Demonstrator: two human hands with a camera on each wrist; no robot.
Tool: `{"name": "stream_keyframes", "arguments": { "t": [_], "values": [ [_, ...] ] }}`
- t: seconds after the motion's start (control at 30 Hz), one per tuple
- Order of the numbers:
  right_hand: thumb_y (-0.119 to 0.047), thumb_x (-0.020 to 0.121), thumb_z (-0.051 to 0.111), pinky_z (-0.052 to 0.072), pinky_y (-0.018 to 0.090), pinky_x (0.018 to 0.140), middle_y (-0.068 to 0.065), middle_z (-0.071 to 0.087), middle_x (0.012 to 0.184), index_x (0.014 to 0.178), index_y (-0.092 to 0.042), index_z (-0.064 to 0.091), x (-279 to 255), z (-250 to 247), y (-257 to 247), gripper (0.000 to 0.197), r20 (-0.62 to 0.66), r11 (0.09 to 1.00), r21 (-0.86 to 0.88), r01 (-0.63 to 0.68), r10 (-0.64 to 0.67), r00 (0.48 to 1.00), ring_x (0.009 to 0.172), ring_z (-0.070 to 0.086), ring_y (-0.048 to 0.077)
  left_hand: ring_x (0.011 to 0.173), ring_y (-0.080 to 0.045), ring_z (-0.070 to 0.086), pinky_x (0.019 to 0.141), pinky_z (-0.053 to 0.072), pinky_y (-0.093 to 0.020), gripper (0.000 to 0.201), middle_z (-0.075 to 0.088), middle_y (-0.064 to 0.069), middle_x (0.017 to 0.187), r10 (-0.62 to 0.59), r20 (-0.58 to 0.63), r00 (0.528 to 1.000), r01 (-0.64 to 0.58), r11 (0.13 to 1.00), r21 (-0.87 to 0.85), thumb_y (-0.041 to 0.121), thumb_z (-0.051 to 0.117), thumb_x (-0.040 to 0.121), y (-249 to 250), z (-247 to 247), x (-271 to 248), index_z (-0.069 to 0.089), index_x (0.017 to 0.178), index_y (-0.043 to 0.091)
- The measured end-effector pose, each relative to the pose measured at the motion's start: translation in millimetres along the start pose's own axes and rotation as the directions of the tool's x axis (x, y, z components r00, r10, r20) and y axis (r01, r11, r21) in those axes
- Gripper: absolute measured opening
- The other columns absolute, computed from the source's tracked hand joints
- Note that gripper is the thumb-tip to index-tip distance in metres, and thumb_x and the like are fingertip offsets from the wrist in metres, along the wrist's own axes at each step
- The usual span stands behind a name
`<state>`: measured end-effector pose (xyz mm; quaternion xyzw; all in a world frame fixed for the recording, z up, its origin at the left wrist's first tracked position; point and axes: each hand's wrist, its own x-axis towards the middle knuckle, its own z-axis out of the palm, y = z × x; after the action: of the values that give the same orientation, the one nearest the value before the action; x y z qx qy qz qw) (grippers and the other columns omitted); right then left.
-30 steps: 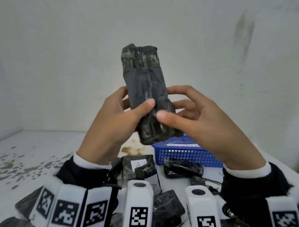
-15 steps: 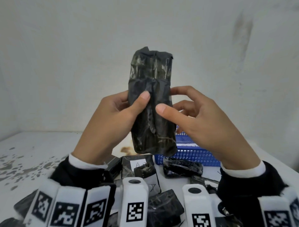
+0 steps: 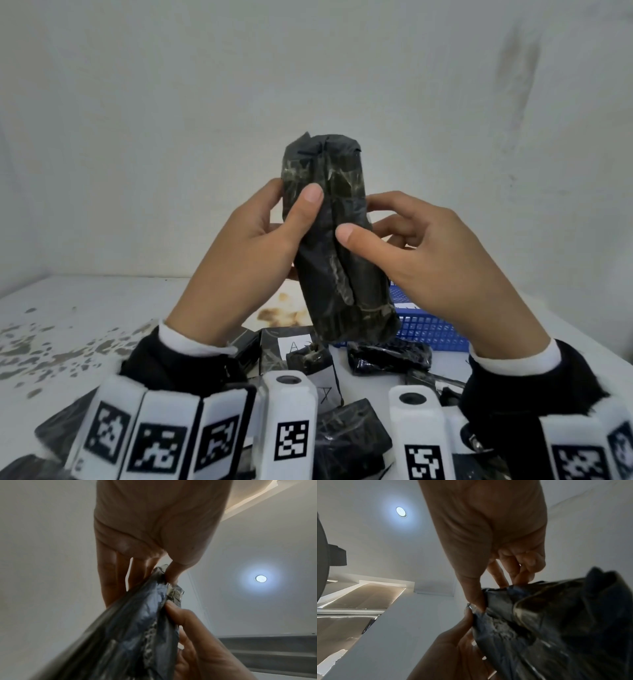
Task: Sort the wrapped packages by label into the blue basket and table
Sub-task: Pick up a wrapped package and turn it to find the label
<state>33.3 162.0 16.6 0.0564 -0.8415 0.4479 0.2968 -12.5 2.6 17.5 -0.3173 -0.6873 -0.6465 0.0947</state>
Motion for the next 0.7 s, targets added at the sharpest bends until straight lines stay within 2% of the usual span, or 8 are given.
{"name": "stream_keyframes", "arguments": {
  "t": [0.07, 0.17, 0.27, 0.33, 0.4, 0.5, 0.6, 0.7],
  "values": [
    [-0.070, 0.067, 0.065, 0.047, 0.011, 0.061, -0.012, 0.075, 0.083, 0.113, -0.038, 0.066, -0.3, 0.2, -0.1, 0.056, 0.007, 1.000, 0.006, 0.000, 0.000, 1.000, 0.060, 0.062, 0.000, 0.073, -0.007, 0.073, 0.057, 0.055, -0.019, 0.025, 0.076, 0.010, 0.084, 0.009, 0.010, 1.000, -0.009, 1.000, -0.003, 0.041, 0.050, 0.093, 1.8, 0.2, -1.9, 0.064, 0.109, 0.030],
    [-0.068, 0.071, 0.064, 0.056, 0.023, 0.072, -0.008, 0.077, 0.082, 0.113, -0.036, 0.067, 0.6, 0.1, 1.9, 0.053, 0.019, 1.000, 0.011, -0.001, 0.001, 1.000, 0.071, 0.072, 0.006, 0.073, -0.008, 0.073, 0.058, 0.059, -0.025, 0.029, 0.076, 0.006, 0.083, 0.000, 0.031, 1.000, -0.001, 1.000, 0.008, 0.043, 0.050, 0.091, 3.5, 1.0, -3.3, 0.066, 0.107, 0.026],
    [-0.067, 0.072, 0.063, 0.052, 0.016, 0.066, -0.010, 0.076, 0.083, 0.107, -0.034, 0.072, 1.1, 0.7, 2.9, 0.049, 0.012, 1.000, 0.011, 0.014, -0.014, 1.000, 0.068, 0.069, 0.002, 0.075, -0.005, 0.072, 0.066, 0.060, -0.027, 0.036, 0.076, 0.007, 0.083, 0.029, 0.025, 0.999, -0.030, 0.998, 0.048, 0.050, 0.050, 0.083, 3.7, 0.4, -3.6, 0.069, 0.104, 0.027],
    [-0.066, 0.074, 0.064, 0.054, 0.019, 0.070, -0.011, 0.075, 0.086, 0.100, -0.031, 0.074, 1.4, 0.9, 4.3, 0.045, -0.001, 1.000, 0.006, 0.018, -0.018, 1.000, 0.073, 0.070, 0.004, 0.077, -0.003, 0.071, 0.072, 0.058, -0.025, 0.041, 0.076, 0.008, 0.083, 0.040, 0.023, 0.999, -0.042, 0.996, 0.076, 0.055, 0.050, 0.079, 3.3, 0.4, -3.5, 0.071, 0.102, 0.028],
    [-0.064, 0.075, 0.062, 0.055, 0.024, 0.073, -0.012, 0.075, 0.085, 0.096, -0.031, 0.075, 1.3, 2.0, 4.2, 0.041, 0.011, 1.000, -0.012, 0.021, -0.021, 1.000, 0.075, 0.070, 0.006, 0.076, -0.005, 0.072, 0.073, 0.059, -0.030, 0.045, 0.076, 0.006, 0.081, 0.031, 0.012, 0.999, -0.032, 0.996, 0.087, 0.059, 0.050, 0.075, 2.8, 0.6, -3.3, 0.071, 0.099, 0.028],
    [-0.071, 0.072, 0.057, 0.053, 0.019, 0.069, -0.013, 0.074, 0.083, 0.103, -0.036, 0.073, 1.4, 2.5, 3.2, 0.050, 0.024, 0.999, -0.039, 0.022, -0.021, 0.999, 0.069, 0.069, 0.003, 0.075, 0.001, 0.071, 0.074, 0.057, -0.028, 0.043, 0.075, 0.013, 0.078, 0.046, 0.003, 0.999, -0.046, 0.993, 0.109, 0.059, 0.049, 0.075, 2.3, 1.3, -2.6, 0.070, 0.098, 0.030],
    [-0.066, 0.076, 0.057, 0.058, 0.027, 0.075, -0.012, 0.073, 0.085, 0.106, -0.038, 0.072, 1.1, 3.3, 4.1, 0.043, 0.030, 0.998, -0.056, 0.024, -0.022, 0.999, 0.073, 0.069, 0.004, 0.075, -0.001, 0.071, 0.078, 0.059, -0.035, 0.043, 0.076, 0.012, 0.078, 0.024, 0.000, 1.000, -0.024, 0.992, 0.123, 0.060, 0.048, 0.076, 2.5, 1.9, -2.5, 0.071, 0.098, 0.031],
    [-0.070, 0.074, 0.059, 0.059, 0.031, 0.074, -0.012, 0.072, 0.096, 0.116, -0.040, 0.068, -0.3, 3.5, 3.8, 0.052, 0.023, 0.999, -0.037, 0.023, -0.022, 0.999, 0.069, 0.069, 0.007, 0.077, -0.002, 0.071, 0.079, 0.060, -0.039, 0.036, 0.075, 0.013, 0.081, 0.025, -0.013, 1.000, -0.022, 0.988, 0.153, 0.059, 0.046, 0.081, 0.9, 1.2, -1.8, 0.070, 0.095, 0.037]
  ]
}}
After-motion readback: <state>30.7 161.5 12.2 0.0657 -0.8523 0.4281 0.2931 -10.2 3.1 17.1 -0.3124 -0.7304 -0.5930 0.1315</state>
